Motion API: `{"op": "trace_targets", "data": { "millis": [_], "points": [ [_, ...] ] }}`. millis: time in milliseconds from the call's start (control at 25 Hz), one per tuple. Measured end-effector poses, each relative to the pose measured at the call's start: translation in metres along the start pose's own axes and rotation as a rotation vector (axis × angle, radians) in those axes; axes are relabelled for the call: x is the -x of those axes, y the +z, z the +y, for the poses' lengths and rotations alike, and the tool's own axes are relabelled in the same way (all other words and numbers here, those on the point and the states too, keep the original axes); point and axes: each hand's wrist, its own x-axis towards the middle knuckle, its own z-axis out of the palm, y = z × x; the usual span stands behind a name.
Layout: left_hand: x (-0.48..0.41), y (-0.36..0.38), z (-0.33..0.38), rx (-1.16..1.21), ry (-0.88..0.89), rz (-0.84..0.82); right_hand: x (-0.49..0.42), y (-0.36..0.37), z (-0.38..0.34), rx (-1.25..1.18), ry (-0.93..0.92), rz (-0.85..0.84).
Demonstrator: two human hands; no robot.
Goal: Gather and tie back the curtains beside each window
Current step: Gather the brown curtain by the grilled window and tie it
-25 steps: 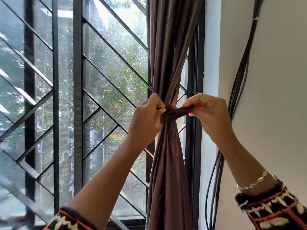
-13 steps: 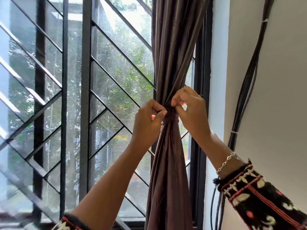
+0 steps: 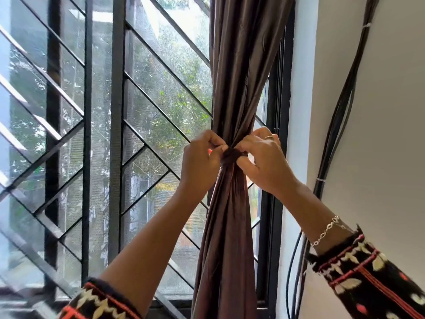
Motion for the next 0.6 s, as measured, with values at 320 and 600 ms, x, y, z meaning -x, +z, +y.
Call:
{"op": "trace_targets", "data": {
  "millis": [320,600],
  "points": [
    [0.004,0.007,0.003,-0.038,0.009,0.017,0.015,-0.005,0.004,-0.402,0.183,-0.031],
    [0.002,0.01,0.0,0.01,-0.072,0.003,0.064,0.002,-0.024,-1.154,0.885,0.32]
  ]
}}
